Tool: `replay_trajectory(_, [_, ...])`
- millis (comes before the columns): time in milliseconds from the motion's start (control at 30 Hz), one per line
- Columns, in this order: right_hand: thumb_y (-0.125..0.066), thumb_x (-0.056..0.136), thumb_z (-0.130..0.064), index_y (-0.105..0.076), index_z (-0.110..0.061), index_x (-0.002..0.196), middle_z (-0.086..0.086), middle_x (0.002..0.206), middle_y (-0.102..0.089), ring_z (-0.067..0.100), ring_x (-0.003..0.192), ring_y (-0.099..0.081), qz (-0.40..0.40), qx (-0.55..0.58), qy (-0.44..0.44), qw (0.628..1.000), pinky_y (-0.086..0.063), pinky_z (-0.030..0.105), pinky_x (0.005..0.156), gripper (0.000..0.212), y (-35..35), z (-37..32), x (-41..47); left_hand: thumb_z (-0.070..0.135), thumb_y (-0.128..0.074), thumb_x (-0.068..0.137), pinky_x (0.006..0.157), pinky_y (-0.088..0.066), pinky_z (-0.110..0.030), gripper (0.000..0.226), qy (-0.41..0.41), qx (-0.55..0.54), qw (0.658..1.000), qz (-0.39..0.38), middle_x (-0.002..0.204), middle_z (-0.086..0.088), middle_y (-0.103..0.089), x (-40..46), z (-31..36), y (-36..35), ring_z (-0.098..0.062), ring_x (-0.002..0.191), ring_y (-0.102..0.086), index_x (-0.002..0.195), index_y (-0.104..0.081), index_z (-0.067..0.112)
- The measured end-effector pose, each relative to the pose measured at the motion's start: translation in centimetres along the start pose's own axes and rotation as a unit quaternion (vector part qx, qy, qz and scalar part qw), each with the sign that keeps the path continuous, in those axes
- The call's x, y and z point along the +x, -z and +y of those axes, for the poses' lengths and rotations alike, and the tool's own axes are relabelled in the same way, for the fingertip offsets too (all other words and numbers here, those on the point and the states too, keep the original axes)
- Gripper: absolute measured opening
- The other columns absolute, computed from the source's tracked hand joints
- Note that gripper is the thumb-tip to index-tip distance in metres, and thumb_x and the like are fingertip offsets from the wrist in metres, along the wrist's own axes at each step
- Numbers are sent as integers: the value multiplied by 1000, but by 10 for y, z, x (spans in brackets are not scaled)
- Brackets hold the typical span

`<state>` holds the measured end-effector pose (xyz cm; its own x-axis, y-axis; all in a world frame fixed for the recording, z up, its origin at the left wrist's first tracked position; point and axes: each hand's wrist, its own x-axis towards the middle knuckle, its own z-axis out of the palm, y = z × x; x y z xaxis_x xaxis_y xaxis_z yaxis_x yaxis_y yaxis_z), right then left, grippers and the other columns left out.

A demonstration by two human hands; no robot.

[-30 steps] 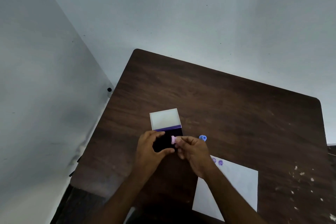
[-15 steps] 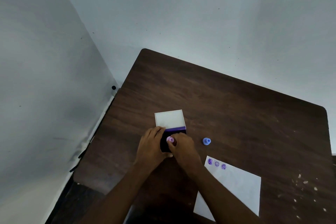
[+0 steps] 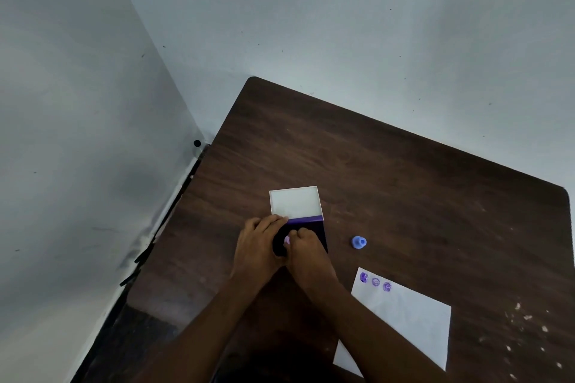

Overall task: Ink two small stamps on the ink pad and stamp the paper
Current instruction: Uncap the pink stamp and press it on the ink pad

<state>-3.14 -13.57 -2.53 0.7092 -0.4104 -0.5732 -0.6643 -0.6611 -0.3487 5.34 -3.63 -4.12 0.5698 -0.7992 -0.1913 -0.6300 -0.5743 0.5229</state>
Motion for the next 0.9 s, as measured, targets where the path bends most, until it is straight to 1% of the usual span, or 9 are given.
replay_trajectory(100, [-62,89,-20,-45,-13,134,11,137,-50,26,124,-46,26,-15,20,999,-37,36,107,48,-7,3,0,43,-78,70,102,-35,-30,73,0,-2,1000,9,140,3,-52,0,0,1,-21,123,-45,135,-50,24])
replay_trajectory(167, [-60,90,-21,-46,-12,133,11,135,-51,25,122,-47,54,-17,30,998,-38,35,105,45,-9,2,-1,43,-78,70,101,-37,-31,73,0,-9,1000,12,140,3,-52,-1,-2,0,-21,122,-46,135,-50,25])
replay_trajectory(233, [-59,91,-21,-48,-12,131,11,133,-52,25,121,-47,65,-23,36,997,-39,35,104,43,-11,2,0,43,-78,70,100,-39,-33,74,4,-13,1000,6,141,4,-51,-1,-2,0,-21,122,-45,136,-49,27])
replay_trajectory(333, [-60,90,-20,-49,-11,130,12,132,-53,25,120,-48,77,-26,45,996,-39,36,104,43,-11,2,-1,43,-78,69,95,-42,-34,74,11,-19,1000,15,140,5,-51,-2,-1,0,-22,120,-45,136,-50,28])
replay_trajectory(500, [-59,89,-17,-54,-10,124,10,125,-57,24,114,-50,118,-30,69,990,-42,34,98,35,-13,4,-3,44,-78,67,95,-38,-29,73,9,-11,1000,23,138,8,-53,-3,-1,1,-19,119,-45,134,-51,29])
replay_trajectory(567, [-60,88,-17,-54,-11,124,10,125,-58,24,114,-50,120,-28,68,990,-43,34,99,37,-13,4,-4,46,-76,69,98,-38,-29,73,6,-7,1000,17,139,9,-51,-2,-2,1,-17,121,-45,135,-50,30])
replay_trajectory(733, [-64,87,-18,-52,-11,127,12,128,-56,25,117,-51,114,-11,58,992,-42,36,101,42,-14,3,-4,47,-75,72,103,-36,-31,72,8,-2,1000,7,140,8,-51,0,-2,-1,-18,124,-44,136,-48,30])
replay_trajectory(900, [-63,88,-20,-50,-11,129,12,132,-54,26,121,-48,105,-16,55,993,-39,38,105,44,-16,3,-2,44,-74,74,104,-34,-30,68,0,6,1000,11,140,6,-51,0,-1,-1,-18,125,-44,136,-49,28])
